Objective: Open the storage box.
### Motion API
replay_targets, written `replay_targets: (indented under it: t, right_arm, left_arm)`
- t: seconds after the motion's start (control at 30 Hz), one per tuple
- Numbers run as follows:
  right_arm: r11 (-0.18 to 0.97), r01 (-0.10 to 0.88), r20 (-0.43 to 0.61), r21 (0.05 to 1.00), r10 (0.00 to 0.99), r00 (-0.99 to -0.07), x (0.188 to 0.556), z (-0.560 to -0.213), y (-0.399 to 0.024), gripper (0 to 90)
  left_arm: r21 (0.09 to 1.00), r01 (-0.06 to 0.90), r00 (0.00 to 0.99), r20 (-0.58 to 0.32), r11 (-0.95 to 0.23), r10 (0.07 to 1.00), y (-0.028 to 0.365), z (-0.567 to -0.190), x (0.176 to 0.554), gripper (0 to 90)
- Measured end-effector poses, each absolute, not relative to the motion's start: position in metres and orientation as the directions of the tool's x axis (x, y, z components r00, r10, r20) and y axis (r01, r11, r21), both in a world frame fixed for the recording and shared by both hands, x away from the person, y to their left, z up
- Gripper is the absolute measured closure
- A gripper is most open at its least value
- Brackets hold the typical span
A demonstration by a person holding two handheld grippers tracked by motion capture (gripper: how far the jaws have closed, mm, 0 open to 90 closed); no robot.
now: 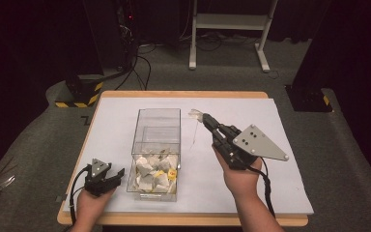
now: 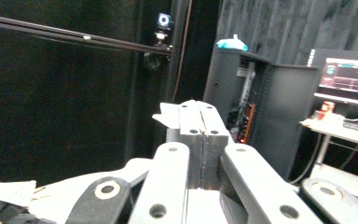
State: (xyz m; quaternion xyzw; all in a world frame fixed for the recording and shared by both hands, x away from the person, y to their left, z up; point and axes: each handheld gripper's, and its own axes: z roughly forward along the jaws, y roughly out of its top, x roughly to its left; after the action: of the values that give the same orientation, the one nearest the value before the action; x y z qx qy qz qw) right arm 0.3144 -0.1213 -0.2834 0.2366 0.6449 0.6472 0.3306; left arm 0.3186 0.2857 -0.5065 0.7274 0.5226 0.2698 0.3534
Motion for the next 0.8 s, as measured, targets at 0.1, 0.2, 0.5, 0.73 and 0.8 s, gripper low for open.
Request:
replay_targets:
  t: [0.1,0.2,0.5,0.73,0.8]
  right_arm:
    - [0.053,-0.116,-0.117,0.992,0.749,-0.652,0.318,-0.285,-0.128,90.0]
    - [0.058,-0.108,-0.113,0.993,0.765,-0.635,0.322,-0.287,-0.135,90.0]
    - [0.066,-0.084,-0.103,0.994,0.804,-0.585,0.336,-0.294,-0.153,90.0]
    - [0.057,-0.063,-0.082,0.996,0.83,-0.552,0.345,-0.296,-0.167,90.0]
    - [0.055,-0.063,-0.081,0.996,0.837,-0.541,0.347,-0.296,-0.172,90.0]
  left_arm:
    - [0.796,0.57,0.307,0.023,-0.203,0.951,0.286,-0.507,0.319,40.9]
    - [0.796,0.57,0.308,0.022,-0.203,0.951,0.286,-0.507,0.319,40.9]
    - [0.796,0.57,0.306,0.023,-0.203,0.952,0.286,-0.507,0.319,40.9]
    - [0.796,0.571,0.307,0.023,-0.203,0.952,0.286,-0.507,0.319,41.0]
    - [0.796,0.572,0.306,0.02,-0.2,0.952,0.286,-0.507,0.319,40.9]
